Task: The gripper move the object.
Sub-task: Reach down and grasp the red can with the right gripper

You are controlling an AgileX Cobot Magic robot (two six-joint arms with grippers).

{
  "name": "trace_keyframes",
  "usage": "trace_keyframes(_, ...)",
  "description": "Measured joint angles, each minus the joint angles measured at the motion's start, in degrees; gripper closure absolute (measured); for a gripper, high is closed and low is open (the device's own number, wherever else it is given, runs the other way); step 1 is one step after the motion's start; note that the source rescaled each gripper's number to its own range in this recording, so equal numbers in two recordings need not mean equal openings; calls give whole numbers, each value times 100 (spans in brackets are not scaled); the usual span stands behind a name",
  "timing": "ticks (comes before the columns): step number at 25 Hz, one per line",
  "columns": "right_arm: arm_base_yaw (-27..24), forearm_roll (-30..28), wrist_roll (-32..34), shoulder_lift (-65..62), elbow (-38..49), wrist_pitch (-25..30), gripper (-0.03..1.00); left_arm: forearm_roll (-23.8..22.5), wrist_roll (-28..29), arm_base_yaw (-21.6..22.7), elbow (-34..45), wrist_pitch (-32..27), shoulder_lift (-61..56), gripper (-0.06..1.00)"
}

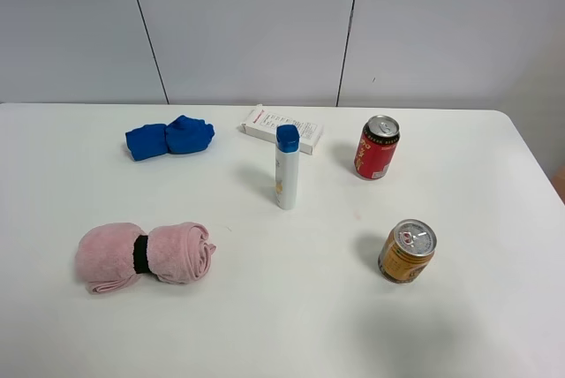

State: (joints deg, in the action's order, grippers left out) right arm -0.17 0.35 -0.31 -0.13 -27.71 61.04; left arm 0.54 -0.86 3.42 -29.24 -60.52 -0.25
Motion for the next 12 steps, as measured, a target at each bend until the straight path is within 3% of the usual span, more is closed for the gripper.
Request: trace_keyframes(12, 0, 0, 0, 0, 0, 0, -3, 0, 0, 0, 0, 0, 0, -6)
